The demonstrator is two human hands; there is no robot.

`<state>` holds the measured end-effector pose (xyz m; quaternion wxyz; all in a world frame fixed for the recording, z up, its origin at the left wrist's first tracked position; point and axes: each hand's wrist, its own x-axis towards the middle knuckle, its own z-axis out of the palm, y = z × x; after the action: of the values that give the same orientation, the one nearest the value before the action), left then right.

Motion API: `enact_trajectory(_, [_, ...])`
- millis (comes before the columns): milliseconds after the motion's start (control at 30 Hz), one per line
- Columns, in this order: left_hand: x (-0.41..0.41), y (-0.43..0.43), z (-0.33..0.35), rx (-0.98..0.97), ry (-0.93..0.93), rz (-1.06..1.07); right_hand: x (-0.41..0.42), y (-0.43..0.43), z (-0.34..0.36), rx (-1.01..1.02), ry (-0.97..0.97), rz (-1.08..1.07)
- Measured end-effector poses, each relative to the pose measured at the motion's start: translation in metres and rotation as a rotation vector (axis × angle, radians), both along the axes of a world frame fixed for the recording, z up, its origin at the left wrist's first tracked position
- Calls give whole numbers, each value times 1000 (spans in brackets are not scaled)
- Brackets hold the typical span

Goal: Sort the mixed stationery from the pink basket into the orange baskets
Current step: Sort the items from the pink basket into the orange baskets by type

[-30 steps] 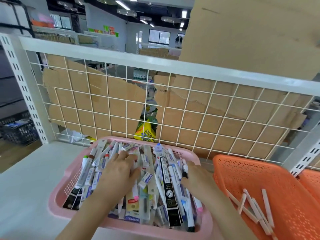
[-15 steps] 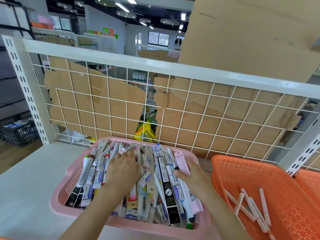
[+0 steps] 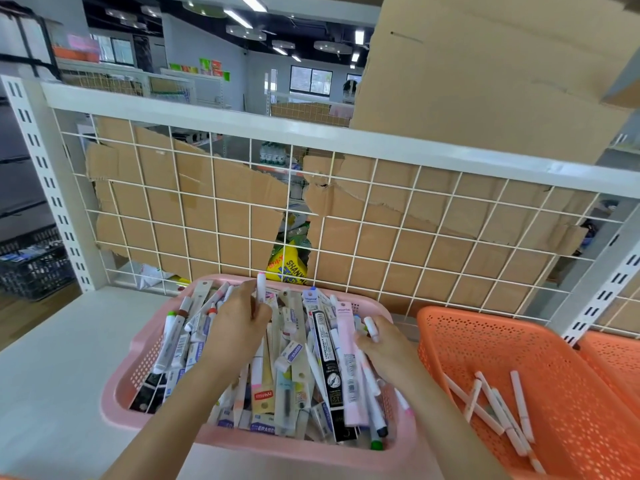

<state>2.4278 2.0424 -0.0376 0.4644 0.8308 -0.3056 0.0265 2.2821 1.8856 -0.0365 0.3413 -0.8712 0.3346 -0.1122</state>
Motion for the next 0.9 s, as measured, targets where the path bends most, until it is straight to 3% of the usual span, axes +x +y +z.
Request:
enact_trajectory(200, [-5, -6, 6, 36, 16, -83, 2, -2, 1, 57, 39, 31])
enact_trajectory(433, [-23, -8, 9, 153, 137, -286, 0, -8, 7, 19, -41, -81])
enact_trajectory(767, [-39, -33, 4, 699, -10, -190, -11, -9, 8, -13, -96, -15])
enact_trajectory(900, [-35, -27, 4, 551, 112, -250, -16, -12, 7, -3, -105, -9])
